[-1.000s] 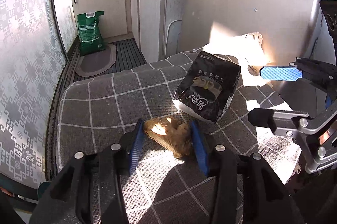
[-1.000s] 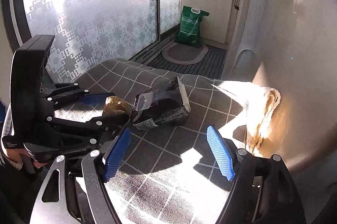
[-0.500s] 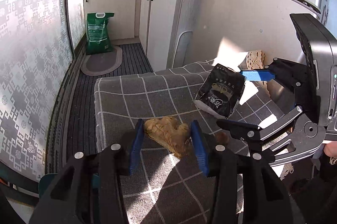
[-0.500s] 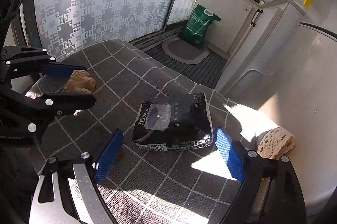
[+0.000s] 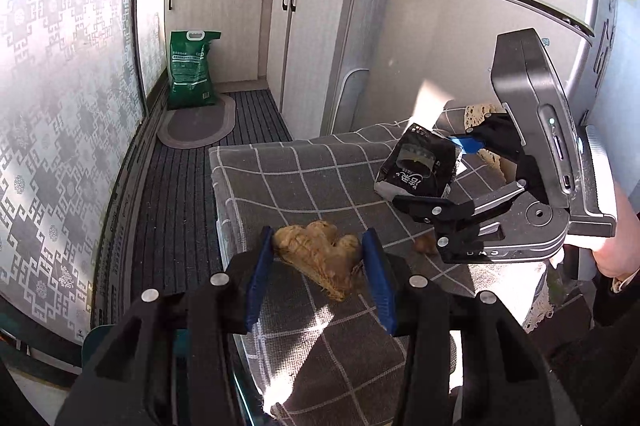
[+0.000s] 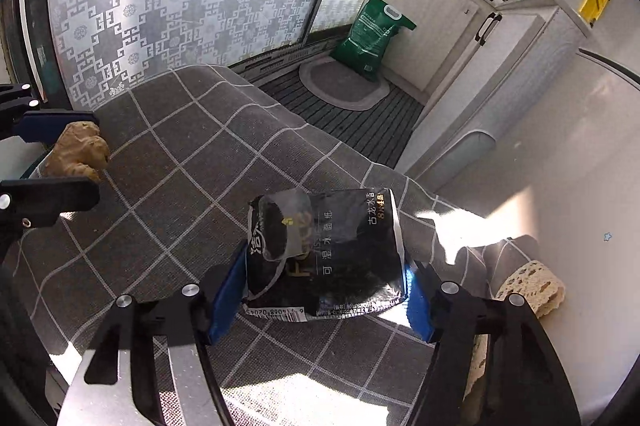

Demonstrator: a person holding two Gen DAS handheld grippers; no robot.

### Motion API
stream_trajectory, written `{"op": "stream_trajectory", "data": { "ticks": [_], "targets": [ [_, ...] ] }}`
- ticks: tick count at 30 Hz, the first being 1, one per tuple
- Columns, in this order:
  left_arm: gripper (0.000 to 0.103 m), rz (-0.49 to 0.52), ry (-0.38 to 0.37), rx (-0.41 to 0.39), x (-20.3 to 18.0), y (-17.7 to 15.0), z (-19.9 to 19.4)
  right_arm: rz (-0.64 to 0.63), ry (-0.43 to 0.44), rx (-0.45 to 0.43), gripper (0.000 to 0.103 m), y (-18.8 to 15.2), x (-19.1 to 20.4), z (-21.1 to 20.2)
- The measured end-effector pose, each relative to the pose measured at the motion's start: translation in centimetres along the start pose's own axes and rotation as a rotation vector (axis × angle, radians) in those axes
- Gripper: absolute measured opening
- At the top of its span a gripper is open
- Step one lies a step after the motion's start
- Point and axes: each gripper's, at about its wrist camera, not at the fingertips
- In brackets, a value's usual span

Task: Collect trash
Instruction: 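Drop the tan paper into the teal bin while the right tool carries the black bag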

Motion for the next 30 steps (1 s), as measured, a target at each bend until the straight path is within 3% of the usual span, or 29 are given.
{"op": "stream_trajectory", "data": {
  "ticks": [6, 13, 30],
  "targets": [
    [0.048, -0.009, 0.011, -0.02, 0.8, -0.7, -1.3, 0.059, 0.064, -0.051, 0.069, 0.2, 0.1, -2.6],
    [0.048, -0.027, 0.026, -0.055, 2.1, -1.3, -3.0, 0.039, 0.142, -0.098, 0.069, 1.8, 2.9, -5.0],
    [0.048, -0.108, 0.099, -0.074, 8.0, -4.8, -6.4, 0.052, 0.35, -0.108, 0.069, 4.7, 8.7, -6.1]
  ]
}}
Point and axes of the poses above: each gripper's, at about its wrist camera, not at the fingertips, and z roughly the way its jaws point, x to its left, y to its top, and after that the axes turned 11 degrees about x, right-handed
